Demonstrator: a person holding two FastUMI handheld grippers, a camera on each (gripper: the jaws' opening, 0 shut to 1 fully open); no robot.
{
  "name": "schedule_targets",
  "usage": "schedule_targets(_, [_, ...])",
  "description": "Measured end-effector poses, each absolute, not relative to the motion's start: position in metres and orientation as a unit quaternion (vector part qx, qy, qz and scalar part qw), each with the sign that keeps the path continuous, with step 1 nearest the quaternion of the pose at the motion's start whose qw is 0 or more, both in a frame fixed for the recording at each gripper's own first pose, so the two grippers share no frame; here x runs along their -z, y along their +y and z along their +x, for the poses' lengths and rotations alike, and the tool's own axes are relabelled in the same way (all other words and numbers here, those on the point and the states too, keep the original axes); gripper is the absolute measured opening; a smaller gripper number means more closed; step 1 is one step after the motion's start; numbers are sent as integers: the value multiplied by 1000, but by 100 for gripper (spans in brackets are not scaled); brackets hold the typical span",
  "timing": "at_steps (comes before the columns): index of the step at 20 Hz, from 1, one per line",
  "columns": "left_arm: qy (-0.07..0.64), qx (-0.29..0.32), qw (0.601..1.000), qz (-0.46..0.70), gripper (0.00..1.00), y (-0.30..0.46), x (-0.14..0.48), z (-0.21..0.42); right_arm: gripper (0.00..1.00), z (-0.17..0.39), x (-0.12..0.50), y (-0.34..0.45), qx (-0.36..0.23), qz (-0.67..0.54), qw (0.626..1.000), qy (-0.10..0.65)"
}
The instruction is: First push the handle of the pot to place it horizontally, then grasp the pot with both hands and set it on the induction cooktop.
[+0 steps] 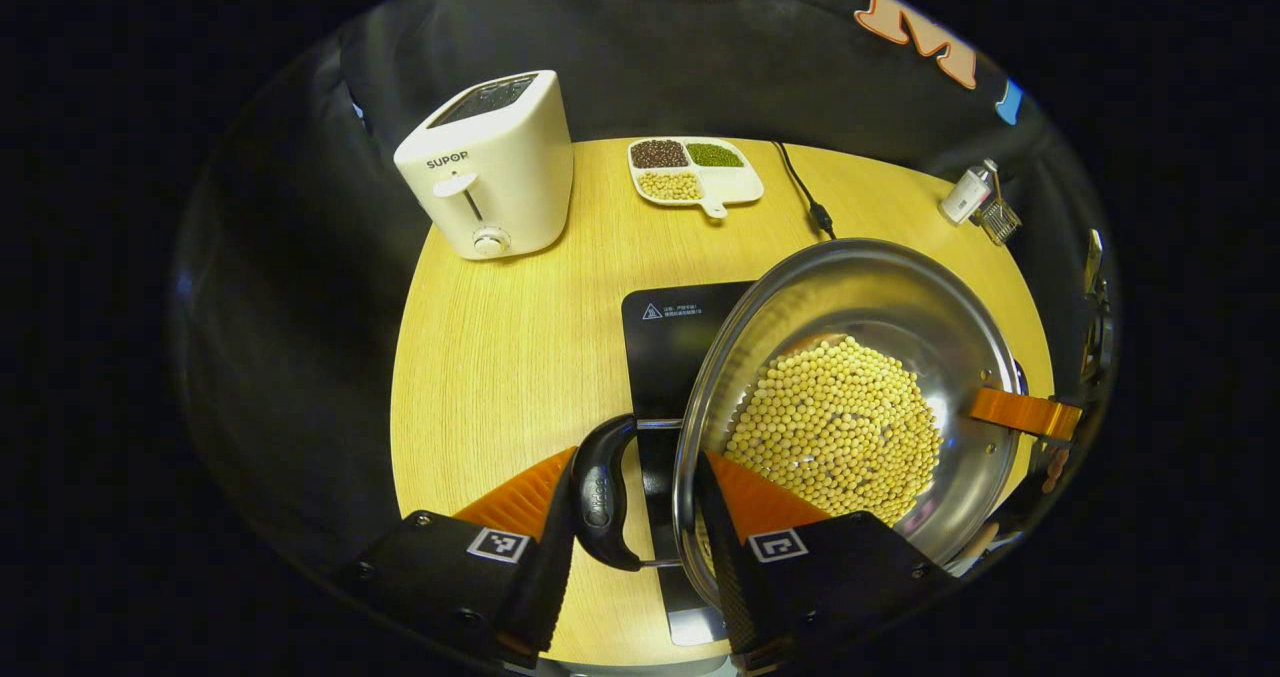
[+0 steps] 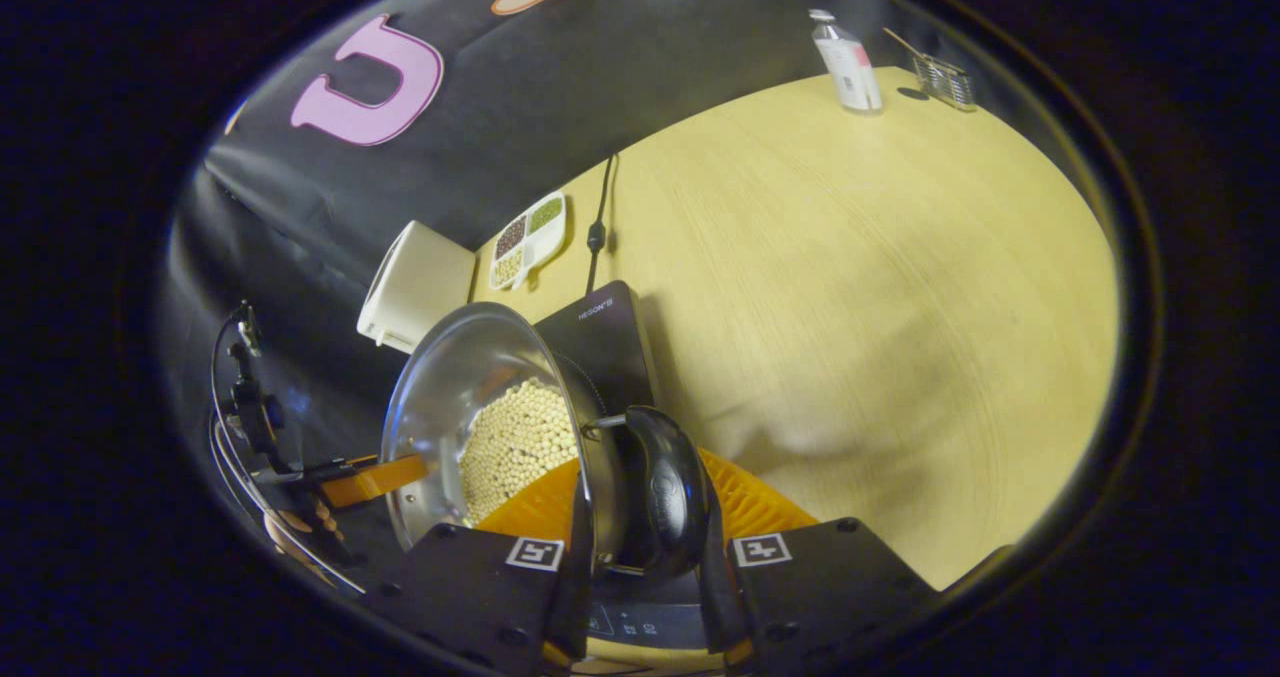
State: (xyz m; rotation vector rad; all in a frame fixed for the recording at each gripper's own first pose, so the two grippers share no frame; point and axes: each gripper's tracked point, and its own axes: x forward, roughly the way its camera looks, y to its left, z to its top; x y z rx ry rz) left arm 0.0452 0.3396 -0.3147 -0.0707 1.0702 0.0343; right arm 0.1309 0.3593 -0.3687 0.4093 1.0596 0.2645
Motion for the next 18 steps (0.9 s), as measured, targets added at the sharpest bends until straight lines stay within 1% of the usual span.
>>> schedule_targets(3, [502,-11,864,-30,66,341,315,46,41,130,368,359,-131,191,835,499])
schedule_targets(4, [500,-11,866,-31,65,340,314,45,50,131,370,360,-132,191,835,499])
schedule_targets(5, [500,-10,866,-31,65,340,314,44,45,131,369,359,-131,192,835,499])
schedule_targets(6, [499,-9,866,-31,65,340,313,45,50,131,370,358,-131,192,835,499])
schedule_targets(9, [499,-8,866,-29,65,340,314,45,50,130,369,359,-131,192,835,499])
schedule_targets(10, [499,-7,866,-29,65,340,314,46,45,131,369,358,-131,192,835,499])
schedule_targets(11, [498,-6,867,-28,65,340,314,45,50,131,369,359,-131,192,835,499])
schedule_targets(12, [497,-5,867,-27,65,340,314,46,50,131,369,358,-131,192,835,499])
schedule_targets(13, [498,-5,867,-26,66,340,314,45,54,131,369,358,-130,192,835,499])
schedule_targets(17, [500,-9,866,-25,67,341,314,45,50,131,369,358,-129,191,837,497])
schedule_targets(18, [499,-12,866,-27,67,340,314,45,47,133,369,359,-130,191,838,494])
